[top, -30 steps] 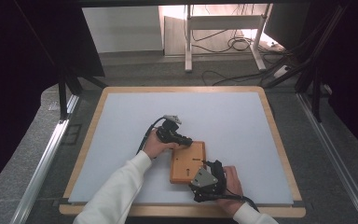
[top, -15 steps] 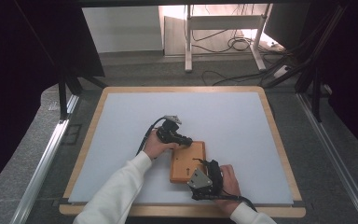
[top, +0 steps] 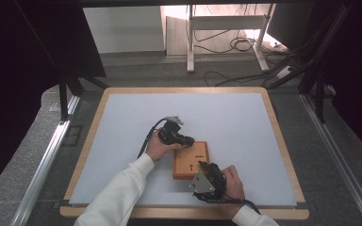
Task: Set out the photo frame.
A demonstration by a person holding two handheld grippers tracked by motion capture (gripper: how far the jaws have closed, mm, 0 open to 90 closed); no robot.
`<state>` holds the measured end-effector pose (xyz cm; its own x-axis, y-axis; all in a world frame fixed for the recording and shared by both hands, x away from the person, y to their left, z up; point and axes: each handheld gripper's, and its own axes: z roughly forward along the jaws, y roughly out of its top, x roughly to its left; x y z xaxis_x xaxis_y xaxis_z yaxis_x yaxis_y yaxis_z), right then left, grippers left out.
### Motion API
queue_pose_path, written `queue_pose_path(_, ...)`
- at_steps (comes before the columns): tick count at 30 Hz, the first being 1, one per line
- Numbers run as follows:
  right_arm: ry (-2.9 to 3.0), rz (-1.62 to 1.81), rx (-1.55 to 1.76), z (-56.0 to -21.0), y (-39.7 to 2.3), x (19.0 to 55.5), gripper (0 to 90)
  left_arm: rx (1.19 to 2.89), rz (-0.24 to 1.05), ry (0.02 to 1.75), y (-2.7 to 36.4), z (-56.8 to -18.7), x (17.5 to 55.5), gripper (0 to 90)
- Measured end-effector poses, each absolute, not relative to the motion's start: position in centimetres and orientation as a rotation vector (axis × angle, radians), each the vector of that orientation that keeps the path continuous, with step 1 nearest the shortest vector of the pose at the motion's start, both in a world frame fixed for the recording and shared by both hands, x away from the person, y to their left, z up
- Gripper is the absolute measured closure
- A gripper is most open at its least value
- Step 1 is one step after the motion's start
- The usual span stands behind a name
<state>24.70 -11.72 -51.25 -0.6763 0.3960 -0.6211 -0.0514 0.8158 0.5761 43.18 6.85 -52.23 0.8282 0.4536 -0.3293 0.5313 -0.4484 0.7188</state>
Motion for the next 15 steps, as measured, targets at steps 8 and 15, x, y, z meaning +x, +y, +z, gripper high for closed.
queue_pose_path(8, 2.151, 0.709, 0.19, -51.03, -11.59, 24.38, 50.7, 2.103, -0.107, 0.725, 6.94, -52.26, 43.23, 81.7)
queue_pose_path(15, 2.146, 0.722, 0.194, -50.49, -11.96, 24.65, 52.0, 2.103, -0.082, 0.761, 7.58, -52.12, 43.3, 63.4)
